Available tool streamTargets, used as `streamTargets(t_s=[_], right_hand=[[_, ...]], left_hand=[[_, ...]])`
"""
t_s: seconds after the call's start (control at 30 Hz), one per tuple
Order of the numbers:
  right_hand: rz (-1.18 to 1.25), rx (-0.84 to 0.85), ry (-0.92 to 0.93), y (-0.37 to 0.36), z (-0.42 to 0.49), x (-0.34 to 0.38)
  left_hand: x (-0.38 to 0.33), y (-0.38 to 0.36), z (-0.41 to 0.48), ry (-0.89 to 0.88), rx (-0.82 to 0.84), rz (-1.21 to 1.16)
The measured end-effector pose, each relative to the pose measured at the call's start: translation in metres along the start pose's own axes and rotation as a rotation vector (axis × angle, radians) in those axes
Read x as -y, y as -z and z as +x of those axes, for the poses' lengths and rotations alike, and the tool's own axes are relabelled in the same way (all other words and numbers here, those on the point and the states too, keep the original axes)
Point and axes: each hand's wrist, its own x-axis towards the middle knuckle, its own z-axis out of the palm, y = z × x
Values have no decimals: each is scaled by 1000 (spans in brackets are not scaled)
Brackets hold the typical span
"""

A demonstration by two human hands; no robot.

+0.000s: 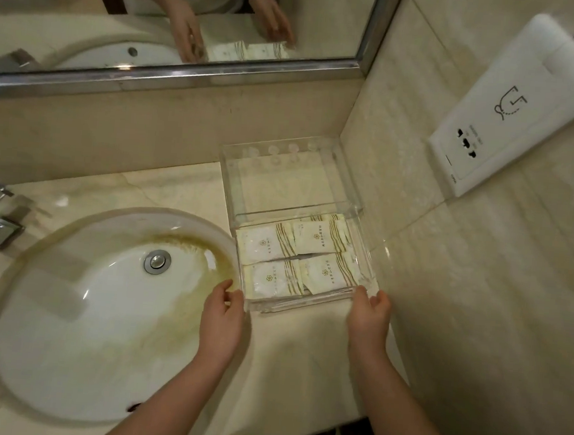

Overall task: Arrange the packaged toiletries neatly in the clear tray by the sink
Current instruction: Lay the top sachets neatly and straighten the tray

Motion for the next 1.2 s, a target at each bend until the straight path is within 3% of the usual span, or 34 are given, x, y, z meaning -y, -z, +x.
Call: streamTargets(t_s=[0.23, 0.47, 0.6, 0.93, 1.07, 1.2], right_hand=[[94, 82, -74, -6, 18, 7], [112, 86, -49, -10, 17, 8], [102, 80, -38, -8, 17, 7], [106, 74, -11, -12, 24, 10], [126, 60, 4, -13, 26, 17], [152, 75, 4, -13, 27, 16]], left_hand=[[-18, 1, 8, 33, 60, -177], [-42, 0, 23, 64, -3, -51], [-68, -5, 50, 156, -37, -141], [-83, -10, 66, 182, -113, -164], [-79, -11, 57, 187, -72, -190], [-53, -11, 33, 329, 82, -254]])
